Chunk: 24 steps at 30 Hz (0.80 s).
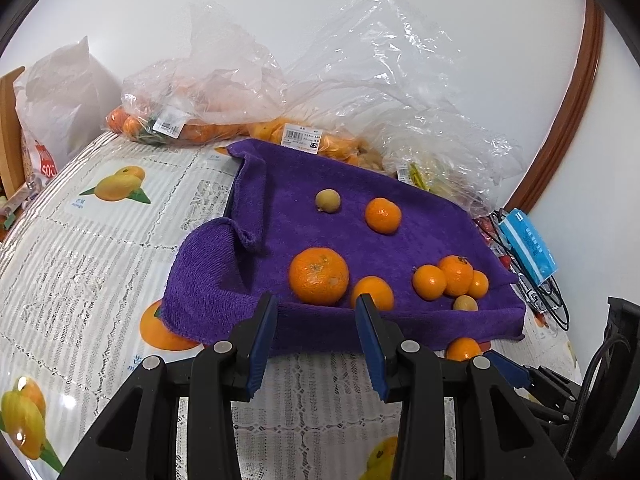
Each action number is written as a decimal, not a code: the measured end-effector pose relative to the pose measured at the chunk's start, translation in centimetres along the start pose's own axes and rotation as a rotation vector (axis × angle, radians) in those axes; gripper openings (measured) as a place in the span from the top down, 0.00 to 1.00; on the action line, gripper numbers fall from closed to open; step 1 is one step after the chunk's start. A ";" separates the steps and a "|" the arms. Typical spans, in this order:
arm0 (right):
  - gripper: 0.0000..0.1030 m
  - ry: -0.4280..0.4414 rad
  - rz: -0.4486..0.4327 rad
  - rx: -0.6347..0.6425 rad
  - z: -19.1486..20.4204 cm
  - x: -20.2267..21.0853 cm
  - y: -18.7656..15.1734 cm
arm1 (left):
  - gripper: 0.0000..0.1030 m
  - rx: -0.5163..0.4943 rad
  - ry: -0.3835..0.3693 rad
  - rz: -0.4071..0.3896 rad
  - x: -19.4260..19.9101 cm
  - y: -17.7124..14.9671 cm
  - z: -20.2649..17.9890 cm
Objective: Organize fruits
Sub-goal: 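Move the right tool to an orange on the tablecloth and close on it, then hold the orange in the right tool while the left moves to and closes on a red fruit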
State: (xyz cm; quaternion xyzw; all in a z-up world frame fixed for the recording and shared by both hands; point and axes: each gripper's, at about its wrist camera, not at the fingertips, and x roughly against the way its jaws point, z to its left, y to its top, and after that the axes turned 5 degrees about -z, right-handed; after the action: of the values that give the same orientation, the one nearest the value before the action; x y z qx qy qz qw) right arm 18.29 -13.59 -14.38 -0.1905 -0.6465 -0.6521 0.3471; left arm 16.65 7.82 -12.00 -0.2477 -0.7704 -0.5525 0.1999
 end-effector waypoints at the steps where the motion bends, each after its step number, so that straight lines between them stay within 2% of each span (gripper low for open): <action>1: 0.62 0.006 0.001 -0.008 -0.1 -0.1 0.1 | 0.62 -0.001 0.000 -0.002 0.0 0.0 0.0; 9: 0.62 0.019 0.026 0.007 0.2 -1.8 0.4 | 0.61 -0.031 0.013 -0.010 0.0 -0.1 -0.5; 12: 0.68 0.014 0.016 0.013 0.2 -2.0 0.5 | 0.61 -0.026 0.009 -0.010 0.0 -0.1 -0.4; 19: 0.68 0.023 -0.015 -0.003 -0.7 -0.9 0.5 | 0.61 -0.027 -0.023 -0.047 0.8 0.0 -0.5; 24: 0.68 0.019 -0.043 -0.015 -2.0 0.5 0.4 | 0.61 -0.086 -0.046 -0.059 1.1 -0.5 -1.8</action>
State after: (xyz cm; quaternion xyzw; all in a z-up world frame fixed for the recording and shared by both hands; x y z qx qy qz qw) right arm 18.62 -15.63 -13.93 -0.1729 -0.6422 -0.6662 0.3375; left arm 15.55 6.19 -11.19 -0.2458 -0.7572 -0.5850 0.1549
